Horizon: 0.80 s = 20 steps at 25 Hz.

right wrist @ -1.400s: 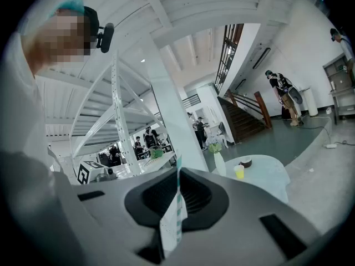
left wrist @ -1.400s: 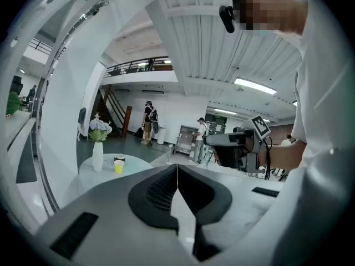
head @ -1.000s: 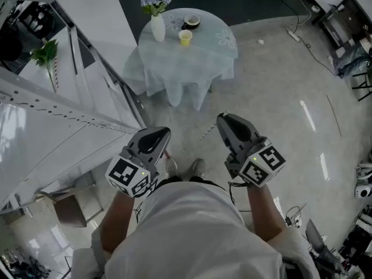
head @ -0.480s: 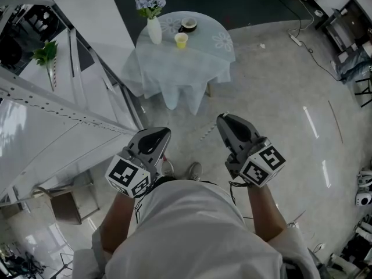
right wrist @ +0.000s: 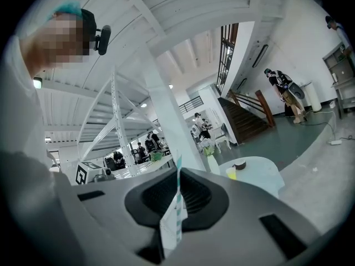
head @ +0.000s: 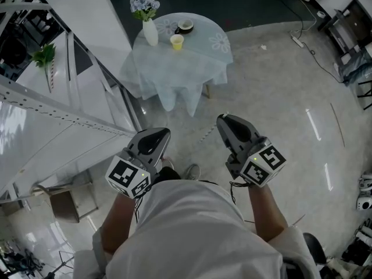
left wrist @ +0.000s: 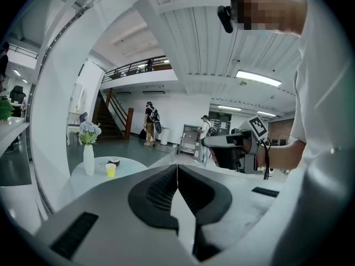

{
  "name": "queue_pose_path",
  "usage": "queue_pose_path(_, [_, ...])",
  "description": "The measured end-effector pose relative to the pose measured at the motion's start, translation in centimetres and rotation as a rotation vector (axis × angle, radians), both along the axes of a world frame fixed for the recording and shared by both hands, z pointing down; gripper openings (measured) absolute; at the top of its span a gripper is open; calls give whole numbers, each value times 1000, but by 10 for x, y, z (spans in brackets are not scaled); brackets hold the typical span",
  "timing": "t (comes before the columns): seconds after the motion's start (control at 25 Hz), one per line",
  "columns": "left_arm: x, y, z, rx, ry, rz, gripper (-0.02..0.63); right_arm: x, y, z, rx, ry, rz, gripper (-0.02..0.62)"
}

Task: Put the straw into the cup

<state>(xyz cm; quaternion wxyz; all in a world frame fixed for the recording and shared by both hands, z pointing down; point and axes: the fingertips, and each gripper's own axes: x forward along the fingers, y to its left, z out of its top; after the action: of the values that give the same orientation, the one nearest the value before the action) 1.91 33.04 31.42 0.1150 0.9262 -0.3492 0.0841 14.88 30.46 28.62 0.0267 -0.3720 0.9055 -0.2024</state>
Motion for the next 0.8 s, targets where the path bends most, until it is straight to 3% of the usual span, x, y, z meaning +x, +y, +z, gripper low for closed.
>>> queue_pose_path(0.36, [8, -22, 9, -7, 7, -4, 23, 8, -23, 9, -11, 11, -7, 32])
queue_pose_path(0.8, [4, -87, 28, -23, 26, 4, 23, 2, -88, 24, -24, 35, -3, 32])
